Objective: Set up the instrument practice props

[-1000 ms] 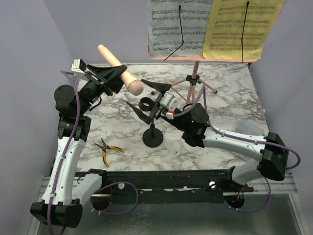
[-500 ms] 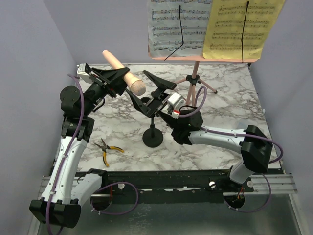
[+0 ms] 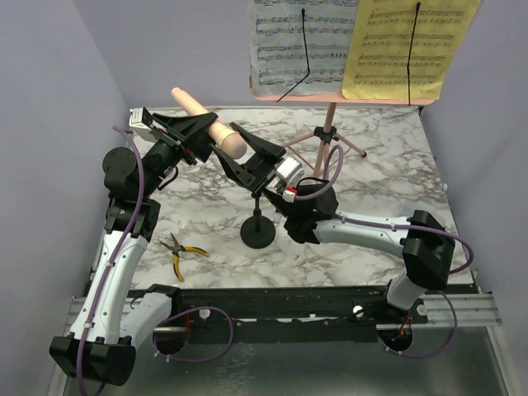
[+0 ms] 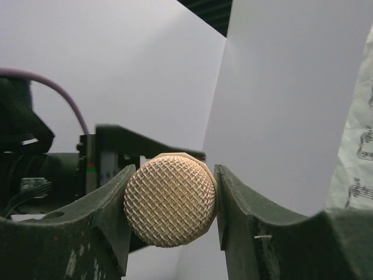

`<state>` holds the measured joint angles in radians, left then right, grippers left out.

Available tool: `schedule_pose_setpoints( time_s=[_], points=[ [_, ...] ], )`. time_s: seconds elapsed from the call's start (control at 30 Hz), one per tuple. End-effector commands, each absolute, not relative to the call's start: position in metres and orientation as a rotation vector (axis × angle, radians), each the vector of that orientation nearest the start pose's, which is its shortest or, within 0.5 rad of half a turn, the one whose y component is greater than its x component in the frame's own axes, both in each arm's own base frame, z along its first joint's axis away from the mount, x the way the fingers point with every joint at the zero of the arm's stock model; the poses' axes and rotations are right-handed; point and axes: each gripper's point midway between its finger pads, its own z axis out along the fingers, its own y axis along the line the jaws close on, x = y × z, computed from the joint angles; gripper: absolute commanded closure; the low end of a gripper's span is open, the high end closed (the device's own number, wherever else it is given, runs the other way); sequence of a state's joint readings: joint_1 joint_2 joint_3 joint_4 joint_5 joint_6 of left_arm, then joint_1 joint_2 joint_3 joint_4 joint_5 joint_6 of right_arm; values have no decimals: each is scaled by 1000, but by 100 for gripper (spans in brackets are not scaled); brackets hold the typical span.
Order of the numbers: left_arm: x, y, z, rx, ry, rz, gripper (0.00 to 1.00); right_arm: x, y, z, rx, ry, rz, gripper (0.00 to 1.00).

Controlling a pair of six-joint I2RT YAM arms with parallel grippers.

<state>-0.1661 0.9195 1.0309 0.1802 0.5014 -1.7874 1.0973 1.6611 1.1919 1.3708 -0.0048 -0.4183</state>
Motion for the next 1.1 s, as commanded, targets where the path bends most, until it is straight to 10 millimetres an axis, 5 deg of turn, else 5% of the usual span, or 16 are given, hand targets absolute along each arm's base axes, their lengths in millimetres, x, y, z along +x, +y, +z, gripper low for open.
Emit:
schedule_pose_setpoints(
  time_s=[0.0, 0.13, 0.33, 0.5, 0.7, 0.83, 1.07],
  points=[
    [255, -175, 463, -567, 1480, -1832, 28, 236, 369, 531, -309, 523, 618, 100],
    [237, -181, 442, -390, 1523, -1744, 11, 230, 349, 545, -342, 632, 646, 100],
    [205, -185, 418, -86, 1533, -1605, 9, 202, 320, 572, -453, 760, 729, 100],
    [192, -181, 392, 83, 1583, -1413, 9, 186, 314, 549, -660, 1009, 764, 100],
    [195, -169, 367, 250, 1635, -1128, 9, 171, 282, 535, -707, 1271, 773, 100],
    [212, -161, 356, 210, 1685, -1034, 20, 174, 273, 536, -707, 1373, 733, 100],
    [237, -160, 328, 29, 1837, -1063, 45, 171, 288, 526, -781, 1450, 755, 100]
  ],
)
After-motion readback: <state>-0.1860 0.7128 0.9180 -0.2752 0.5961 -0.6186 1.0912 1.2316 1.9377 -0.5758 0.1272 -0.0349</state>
